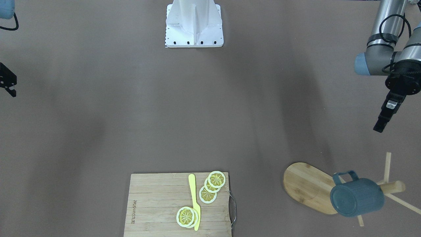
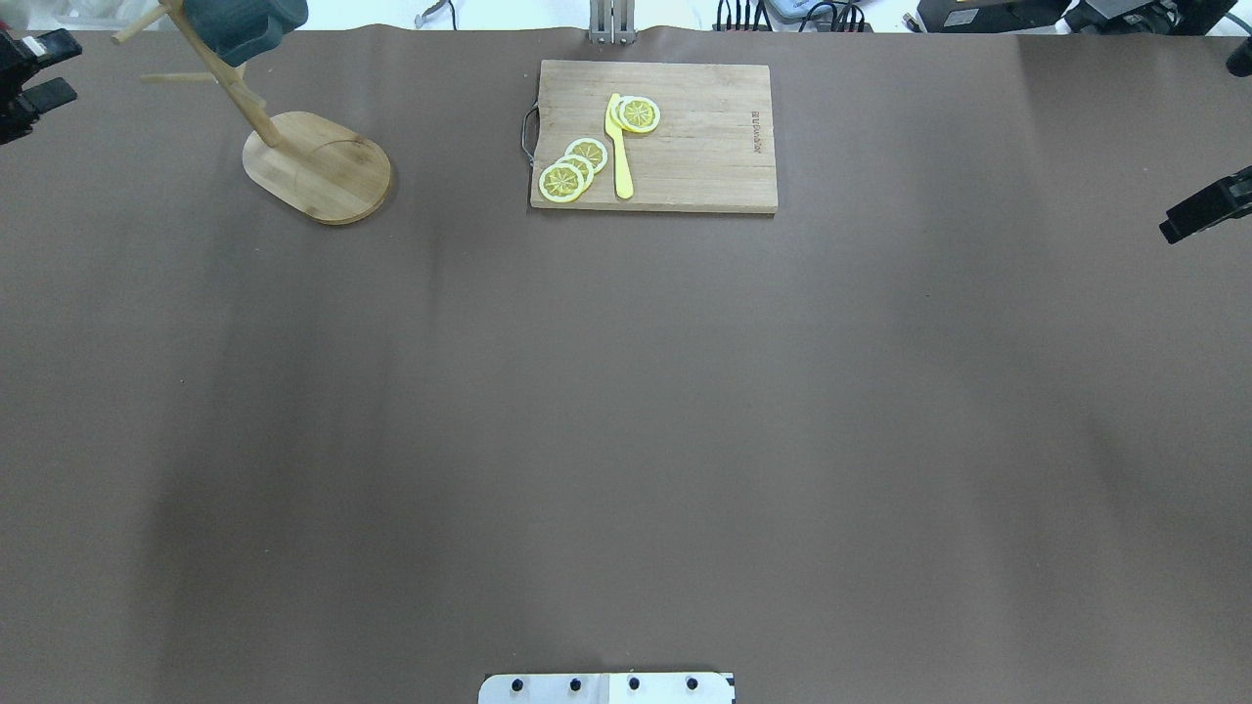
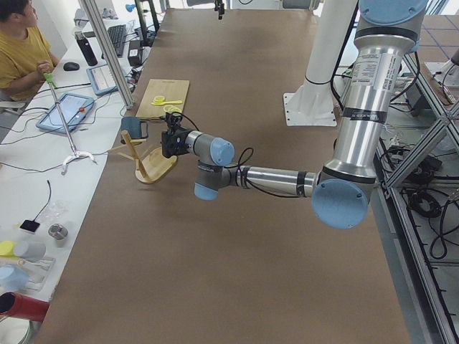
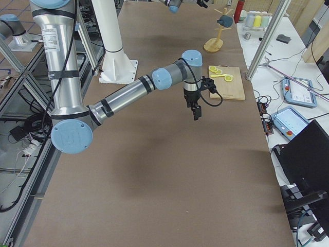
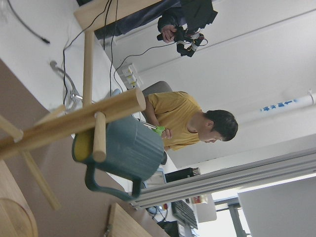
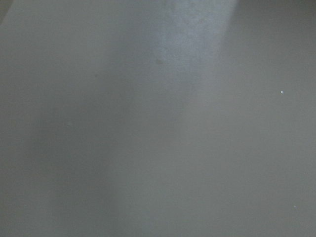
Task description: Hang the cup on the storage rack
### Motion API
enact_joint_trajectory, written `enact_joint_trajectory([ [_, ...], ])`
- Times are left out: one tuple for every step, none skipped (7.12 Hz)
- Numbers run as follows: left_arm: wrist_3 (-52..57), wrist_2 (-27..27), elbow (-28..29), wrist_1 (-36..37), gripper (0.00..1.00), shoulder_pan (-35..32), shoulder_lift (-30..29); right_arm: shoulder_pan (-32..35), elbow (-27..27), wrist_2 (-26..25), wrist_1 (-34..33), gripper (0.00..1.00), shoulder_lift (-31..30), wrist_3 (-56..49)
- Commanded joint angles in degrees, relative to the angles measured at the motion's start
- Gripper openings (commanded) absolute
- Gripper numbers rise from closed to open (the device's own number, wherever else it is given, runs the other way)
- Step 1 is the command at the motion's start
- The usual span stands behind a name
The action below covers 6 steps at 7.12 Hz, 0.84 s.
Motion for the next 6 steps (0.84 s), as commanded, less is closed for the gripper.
enact_joint_trajectory([
  [32.94,-0.04,-0.43,9.73,0.99,-6.74,2.93,7.89,-4.8,3.18,-0.16,1.0,-0.68,-10.42],
  [42.85,-0.57,-0.43,14.22,0.99,-8.25,3.98,11.5,-7.27,3.55,-0.25,1.0,-1.11,-14.03],
  [46.51,-2.4,-1.3,19.13,0.99,-8.61,5.64,14.58,-9.55,3.55,-0.25,1.0,-1.46,-15.8],
  [47.07,-7.2,-2.53,26.4,0.99,-11.05,6.44,16.7,-11.49,3.55,-0.16,1.0,-1.47,-16.78],
  [49.51,-16.91,-2.89,32.22,0.99,-14.64,6.54,17.59,-12.81,3.29,-0.16,1.0,-1.56,-17.57],
  [51.28,-25.01,-2.9,38.8,0.99,-18.25,6.89,18.56,-13.78,3.29,-0.16,1.0,-1.9,-17.58],
])
